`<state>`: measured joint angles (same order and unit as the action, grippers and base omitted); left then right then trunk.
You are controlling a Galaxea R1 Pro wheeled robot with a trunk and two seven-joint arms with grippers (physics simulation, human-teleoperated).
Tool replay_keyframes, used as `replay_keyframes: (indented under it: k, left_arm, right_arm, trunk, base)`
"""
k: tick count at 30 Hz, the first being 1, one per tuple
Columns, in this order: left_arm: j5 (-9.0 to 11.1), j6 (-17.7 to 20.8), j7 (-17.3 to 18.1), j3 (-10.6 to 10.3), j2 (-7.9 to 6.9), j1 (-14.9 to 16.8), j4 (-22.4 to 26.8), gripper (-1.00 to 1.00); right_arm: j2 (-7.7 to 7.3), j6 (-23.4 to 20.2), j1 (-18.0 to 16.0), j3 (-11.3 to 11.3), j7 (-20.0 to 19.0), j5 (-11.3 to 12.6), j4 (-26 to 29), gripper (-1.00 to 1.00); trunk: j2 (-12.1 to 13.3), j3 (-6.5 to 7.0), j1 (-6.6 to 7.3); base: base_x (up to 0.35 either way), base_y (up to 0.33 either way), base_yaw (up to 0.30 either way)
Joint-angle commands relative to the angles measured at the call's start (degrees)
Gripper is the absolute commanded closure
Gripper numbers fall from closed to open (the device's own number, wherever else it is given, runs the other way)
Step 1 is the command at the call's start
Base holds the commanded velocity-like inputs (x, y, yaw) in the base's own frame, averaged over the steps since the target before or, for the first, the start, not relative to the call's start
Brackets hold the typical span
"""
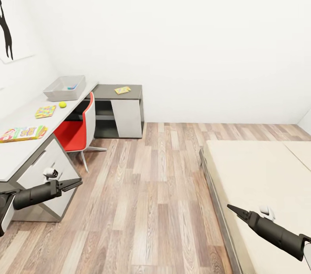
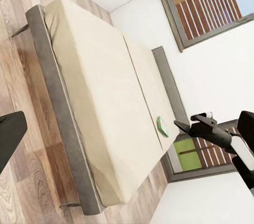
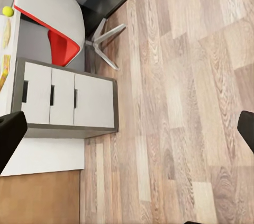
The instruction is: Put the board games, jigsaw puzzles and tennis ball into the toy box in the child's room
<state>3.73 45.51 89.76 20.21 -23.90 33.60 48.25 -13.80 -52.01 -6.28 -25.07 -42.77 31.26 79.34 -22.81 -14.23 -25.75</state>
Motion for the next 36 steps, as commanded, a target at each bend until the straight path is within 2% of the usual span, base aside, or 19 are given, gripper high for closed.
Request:
replay_keyframes:
  k: [1,10,21,36]
  left_arm:
    - [0.0,0.6,0.2,0.0,-0.01,0.0,0.0,-1.00]
    - [0.0,0.6,0.2,0.0,-0.01,0.0,0.0,-1.00]
    - [0.0,0.6,0.2,0.0,-0.01,0.0,0.0,-1.00]
    - [0.0,0.6,0.2,0.0,-0.01,-0.1,0.0,-1.00]
  right_arm:
    - [0.00,-0.3,-0.1,-0.1,-0.2,-0.1,0.0,-1.00]
    - [-0.02,-0.3,-0.1,-0.1,-0.2,-0.1,0.0,-1.00]
    - [0.00,-0.4,-0.1,-0.1,-0.2,-0.1,0.0,-1.00]
    - [-0.02,-0.4,-0.1,-0.1,-0.2,-0.1,0.0,-1.00]
  trunk:
    - [-0.1,-0.10,-0.03]
    - [-0.1,-0.07,-0.03]
    - [-0.1,0.26,-0.03]
    - [-0.1,0.30,-0.03]
  base:
    - [0.000,0.000,-0.019]
    - [0.000,0.000,-0.018]
    - [0.000,0.000,-0.148]
    - [0.000,-0.008,-0.013]
